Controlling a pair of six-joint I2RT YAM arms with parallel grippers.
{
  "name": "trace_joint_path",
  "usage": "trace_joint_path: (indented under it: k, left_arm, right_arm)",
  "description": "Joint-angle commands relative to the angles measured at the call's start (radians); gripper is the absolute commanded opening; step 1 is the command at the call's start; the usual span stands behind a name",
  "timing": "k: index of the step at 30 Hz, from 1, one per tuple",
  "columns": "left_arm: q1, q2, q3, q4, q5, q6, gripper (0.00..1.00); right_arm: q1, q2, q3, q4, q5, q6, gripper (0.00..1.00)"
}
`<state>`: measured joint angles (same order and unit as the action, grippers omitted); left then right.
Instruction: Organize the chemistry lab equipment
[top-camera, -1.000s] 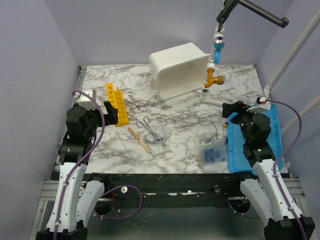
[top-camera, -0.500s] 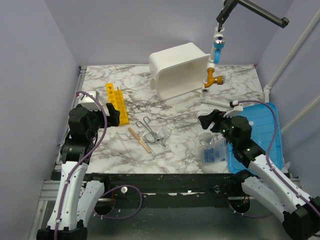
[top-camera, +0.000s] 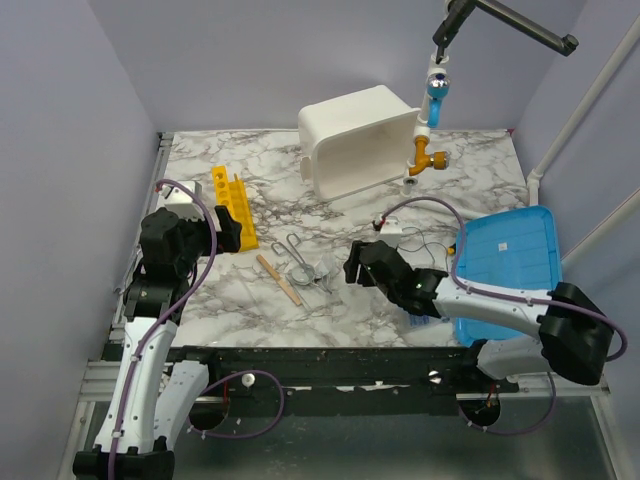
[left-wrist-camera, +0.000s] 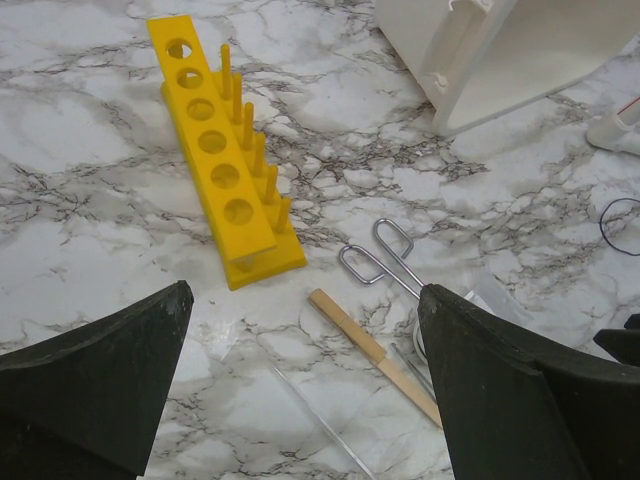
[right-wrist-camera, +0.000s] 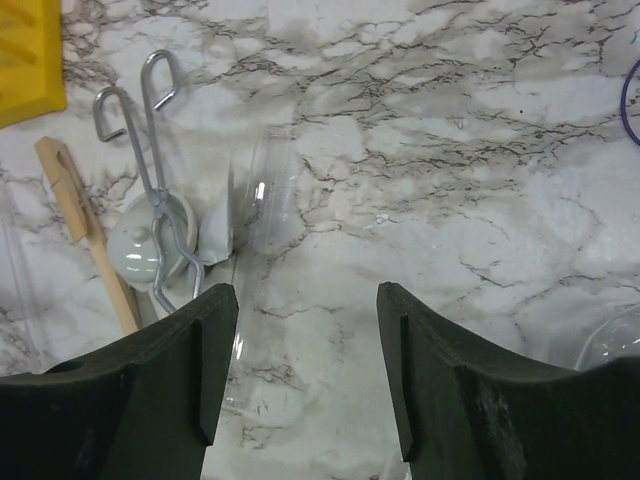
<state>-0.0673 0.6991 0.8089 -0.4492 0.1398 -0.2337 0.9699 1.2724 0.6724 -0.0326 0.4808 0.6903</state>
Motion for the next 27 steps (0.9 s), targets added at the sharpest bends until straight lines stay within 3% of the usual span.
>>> trace_joint_path:
  k: [1, 7, 20, 27]
  left_arm:
    - [0.000, 0.008, -0.011, 0.032, 0.010, -0.008, 0.99]
    - [0.000, 0.020, -0.008, 0.026, 0.011, -0.009, 0.99]
    - [0.000, 0.003, -0.014, 0.029, 0.018, -0.013, 0.99]
    - [0.000, 0.000, -0.013, 0.029, 0.014, -0.013, 0.99]
  right_arm:
    - [0.005, 0.119, 0.068, -0.039, 0.077, 0.082, 0.64]
    - [0.006, 0.303, 0.212, -0.106, 0.014, 0.074, 0.61]
    - [0.005, 0.430, 0.277, 0.000, -0.095, 0.057, 0.61]
    - [0.005, 0.493, 0.326, -0.036, -0.060, 0.056, 0.60]
